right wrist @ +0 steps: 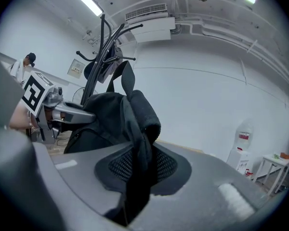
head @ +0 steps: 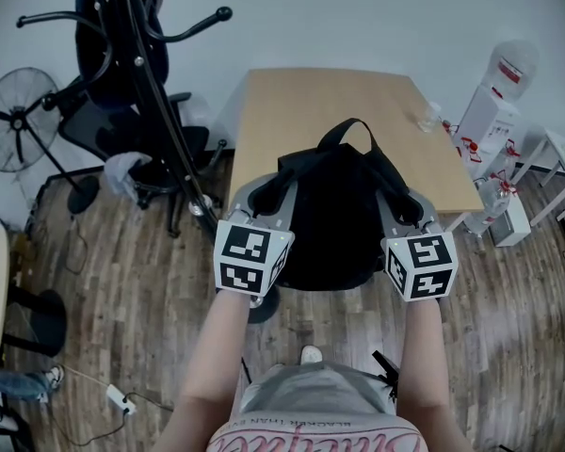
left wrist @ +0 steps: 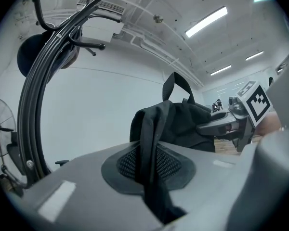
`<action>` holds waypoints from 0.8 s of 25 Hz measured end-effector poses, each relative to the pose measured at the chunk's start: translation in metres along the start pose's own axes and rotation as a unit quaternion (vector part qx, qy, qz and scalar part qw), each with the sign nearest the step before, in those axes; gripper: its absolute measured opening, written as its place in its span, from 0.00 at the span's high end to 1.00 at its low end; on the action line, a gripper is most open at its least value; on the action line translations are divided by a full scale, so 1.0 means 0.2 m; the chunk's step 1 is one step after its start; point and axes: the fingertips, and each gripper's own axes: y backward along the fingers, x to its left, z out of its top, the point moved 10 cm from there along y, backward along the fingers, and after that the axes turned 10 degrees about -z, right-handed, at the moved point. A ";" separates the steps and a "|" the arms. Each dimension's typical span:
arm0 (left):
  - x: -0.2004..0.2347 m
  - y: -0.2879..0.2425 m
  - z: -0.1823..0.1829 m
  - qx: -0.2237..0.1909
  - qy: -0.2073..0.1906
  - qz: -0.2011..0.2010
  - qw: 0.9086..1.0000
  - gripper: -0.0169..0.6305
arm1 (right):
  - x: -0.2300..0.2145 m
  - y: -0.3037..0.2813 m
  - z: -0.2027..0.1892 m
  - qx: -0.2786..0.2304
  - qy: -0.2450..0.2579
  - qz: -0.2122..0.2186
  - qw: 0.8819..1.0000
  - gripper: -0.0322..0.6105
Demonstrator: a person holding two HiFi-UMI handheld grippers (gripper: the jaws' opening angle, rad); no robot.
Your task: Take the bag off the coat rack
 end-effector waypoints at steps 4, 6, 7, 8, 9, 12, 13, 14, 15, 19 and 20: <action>0.03 -0.01 0.02 -0.004 -0.003 0.001 1.000 0.87 | 0.00 -0.03 0.02 -0.005 0.005 -0.002 1.000 0.85; 0.04 -0.01 0.03 -0.005 -0.005 0.000 1.000 0.87 | 0.00 -0.04 0.03 -0.005 0.003 -0.004 1.000 0.85; 0.04 -0.01 0.03 -0.006 -0.006 -0.001 1.000 0.87 | 0.00 -0.04 0.03 -0.005 0.003 -0.005 1.000 0.85; 0.05 -0.02 0.04 -0.006 -0.007 -0.002 1.000 0.87 | 0.01 -0.04 0.03 -0.005 0.002 -0.006 1.000 0.85; 0.05 -0.02 0.04 -0.006 -0.008 -0.003 1.000 0.87 | 0.01 -0.04 0.03 -0.005 0.002 -0.007 1.000 0.85; 0.06 -0.02 0.05 -0.007 -0.009 -0.005 1.000 0.87 | 0.01 -0.04 0.04 -0.005 0.004 -0.009 1.000 0.85; 0.06 -0.02 0.05 -0.006 -0.008 -0.006 1.000 0.87 | 0.01 -0.04 0.04 -0.005 0.005 -0.009 1.000 0.85; 0.06 -0.02 0.05 -0.006 -0.007 -0.007 1.000 0.87 | 0.01 -0.04 0.04 -0.005 0.006 -0.010 1.000 0.85; 0.07 -0.02 0.05 -0.005 -0.005 -0.008 1.000 0.87 | 0.01 -0.04 0.04 -0.004 0.006 -0.011 1.000 0.85; 0.07 -0.01 0.05 -0.004 -0.002 -0.014 1.000 0.87 | 0.02 -0.03 0.04 -0.001 0.004 -0.014 1.000 0.85; 0.07 -0.01 0.05 -0.004 -0.001 -0.015 1.000 0.87 | 0.02 -0.02 0.04 -0.001 0.004 -0.014 1.000 0.85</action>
